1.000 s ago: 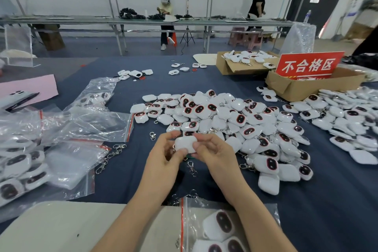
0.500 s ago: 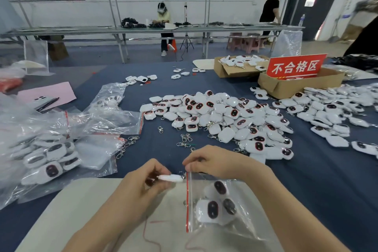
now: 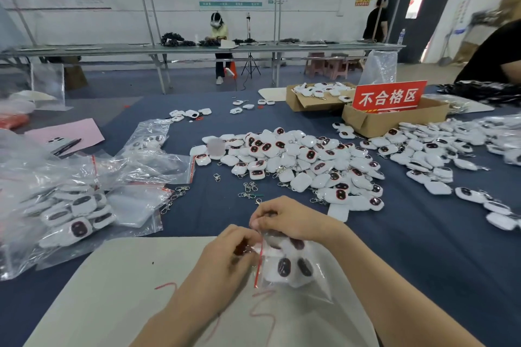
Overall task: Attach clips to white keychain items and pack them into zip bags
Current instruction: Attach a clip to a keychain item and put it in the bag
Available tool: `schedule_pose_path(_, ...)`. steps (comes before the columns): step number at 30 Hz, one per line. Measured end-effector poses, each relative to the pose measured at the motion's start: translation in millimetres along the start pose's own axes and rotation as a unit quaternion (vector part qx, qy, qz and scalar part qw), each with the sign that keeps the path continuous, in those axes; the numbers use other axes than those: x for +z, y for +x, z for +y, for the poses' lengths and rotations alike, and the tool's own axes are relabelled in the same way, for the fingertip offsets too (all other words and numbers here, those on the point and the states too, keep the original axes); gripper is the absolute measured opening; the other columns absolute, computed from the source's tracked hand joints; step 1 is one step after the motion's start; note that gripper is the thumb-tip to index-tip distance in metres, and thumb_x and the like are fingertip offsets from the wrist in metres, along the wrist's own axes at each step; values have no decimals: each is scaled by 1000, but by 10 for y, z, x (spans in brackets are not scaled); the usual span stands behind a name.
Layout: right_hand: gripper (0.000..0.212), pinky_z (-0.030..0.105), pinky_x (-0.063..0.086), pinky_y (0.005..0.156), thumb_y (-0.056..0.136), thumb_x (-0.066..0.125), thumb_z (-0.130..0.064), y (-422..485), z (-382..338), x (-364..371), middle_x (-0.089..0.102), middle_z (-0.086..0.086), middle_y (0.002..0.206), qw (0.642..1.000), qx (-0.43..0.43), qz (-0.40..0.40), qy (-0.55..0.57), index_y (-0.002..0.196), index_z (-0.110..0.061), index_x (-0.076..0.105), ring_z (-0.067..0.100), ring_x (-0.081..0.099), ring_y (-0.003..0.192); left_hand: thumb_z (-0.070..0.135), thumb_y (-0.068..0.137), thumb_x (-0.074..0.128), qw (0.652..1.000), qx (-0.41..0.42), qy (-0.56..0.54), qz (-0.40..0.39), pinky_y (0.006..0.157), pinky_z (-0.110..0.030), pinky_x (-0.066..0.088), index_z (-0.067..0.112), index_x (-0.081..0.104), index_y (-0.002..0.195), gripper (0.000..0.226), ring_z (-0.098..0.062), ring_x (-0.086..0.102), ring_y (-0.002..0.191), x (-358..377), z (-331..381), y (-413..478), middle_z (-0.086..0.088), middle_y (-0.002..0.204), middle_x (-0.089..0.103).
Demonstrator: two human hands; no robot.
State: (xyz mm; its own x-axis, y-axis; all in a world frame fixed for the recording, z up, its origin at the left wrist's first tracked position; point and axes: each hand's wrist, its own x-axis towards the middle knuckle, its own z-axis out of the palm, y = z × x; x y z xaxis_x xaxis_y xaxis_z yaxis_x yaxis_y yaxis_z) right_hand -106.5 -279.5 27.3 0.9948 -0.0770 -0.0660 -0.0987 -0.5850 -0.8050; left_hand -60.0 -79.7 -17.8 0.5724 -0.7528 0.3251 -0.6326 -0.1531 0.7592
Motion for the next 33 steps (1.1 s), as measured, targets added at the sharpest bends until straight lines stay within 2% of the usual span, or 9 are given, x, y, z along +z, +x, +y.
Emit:
schedule_pose_path(3,6,8,43,64,95,68,-19,11,19,20,67,-15,74,1000,2,12,22,93,-22,74,-8,55,62,0,94,61,991,-62,-114,-41,84,-40,52,28,59,106,30,-23,65,88,-10,-6,-24,9,103,73)
schedule_pose_path(5,6,11,45,69,94,69,-20,30,33,40,69,-8,79,999,3,14,34,94,-20,75,-2,57,69,0,97,51,980,-77,-164,-79,72,-34,48,24,55,109,28,-34,56,77,-9,17,-42,1,108,75)
schedule_pose_path(7,9,17,48,76,94,69,-21,45,44,59,73,0,87,999,3,14,31,97,-17,77,4,59,77,1,89,39,976,-89,-173,-94,67,-30,39,28,55,106,36,-25,45,69,-11,50,-26,-1,106,75)
schedule_pose_path(15,24,21,50,88,100,60,-33,136,4,-36,74,-3,102,995,6,84,44,113,-18,73,8,66,94,-19,90,35,978,-152,-101,101,81,-29,51,16,63,99,45,-15,68,81,-283,-130,307,0,86,75)
schedule_pose_path(18,26,16,46,86,102,55,-30,216,42,-81,70,-7,115,986,42,160,-14,124,-22,68,11,63,109,-9,94,42,979,-160,-40,117,82,-27,50,26,62,99,41,-15,67,86,-264,-210,445,6,92,73)
schedule_pose_path(21,34,36,44,104,103,50,-26,313,165,-80,59,4,133,965,81,225,-107,135,-22,59,23,55,122,3,99,49,982,-163,17,97,84,-20,47,27,61,109,29,-16,64,100,-180,-267,587,10,106,69)
schedule_pose_path(24,46,46,35,112,102,48,-29,427,276,-6,41,12,150,940,124,229,-220,147,-23,44,32,40,134,20,102,51,977,-155,131,65,106,-39,41,21,58,129,28,-22,52,122,-54,-367,731,2,126,64)
schedule_pose_path(26,51,45,29,116,102,48,-34,523,331,36,33,12,156,922,131,243,-271,151,-24,37,32,31,142,34,103,49,964,-148,212,56,105,-40,36,24,52,137,35,-24,46,125,-5,-412,841,1,134,58)
schedule_pose_path(33,37,39,28,105,104,42,-39,721,570,15,55,-4,139,899,82,265,-338,137,-29,56,23,33,138,61,101,36,931,-153,330,27,102,-44,35,27,33,153,63,-31,44,129,164,-531,1361,-9,138,50)
